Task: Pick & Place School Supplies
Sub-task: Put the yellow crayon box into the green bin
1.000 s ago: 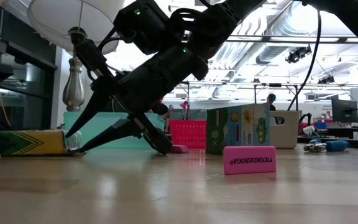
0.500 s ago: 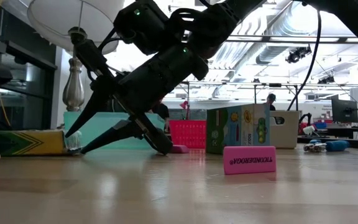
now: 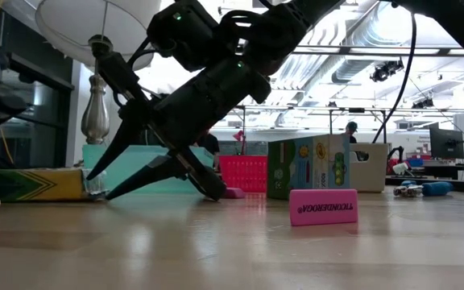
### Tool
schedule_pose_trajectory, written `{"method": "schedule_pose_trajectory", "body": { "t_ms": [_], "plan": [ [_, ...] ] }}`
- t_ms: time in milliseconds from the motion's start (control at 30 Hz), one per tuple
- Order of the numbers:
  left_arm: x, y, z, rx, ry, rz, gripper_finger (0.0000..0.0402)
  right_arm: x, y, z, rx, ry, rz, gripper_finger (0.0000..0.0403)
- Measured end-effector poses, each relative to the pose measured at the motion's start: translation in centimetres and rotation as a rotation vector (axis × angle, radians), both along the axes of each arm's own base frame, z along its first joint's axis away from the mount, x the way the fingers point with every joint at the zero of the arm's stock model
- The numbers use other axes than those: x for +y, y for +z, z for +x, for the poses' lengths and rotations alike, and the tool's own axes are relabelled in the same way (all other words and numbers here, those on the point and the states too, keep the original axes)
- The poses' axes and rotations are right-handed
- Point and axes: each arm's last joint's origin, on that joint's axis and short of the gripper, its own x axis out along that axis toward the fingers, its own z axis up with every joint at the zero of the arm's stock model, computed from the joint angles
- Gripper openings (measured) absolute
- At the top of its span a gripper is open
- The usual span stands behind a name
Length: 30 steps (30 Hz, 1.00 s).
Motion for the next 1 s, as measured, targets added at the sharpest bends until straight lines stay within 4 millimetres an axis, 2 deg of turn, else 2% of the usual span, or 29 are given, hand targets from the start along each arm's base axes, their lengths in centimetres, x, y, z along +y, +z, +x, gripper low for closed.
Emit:
{"method": "schedule_pose_trajectory", "body": {
  "t_ms": [1000],
  "plan": [
    [-0.14, -0.29, 0.52, -0.020, -0.026, 0.024, 0.0001, -0.72, -0.12, -0.03, 0.010, -0.054, -0.052, 0.0107]
  ]
}}
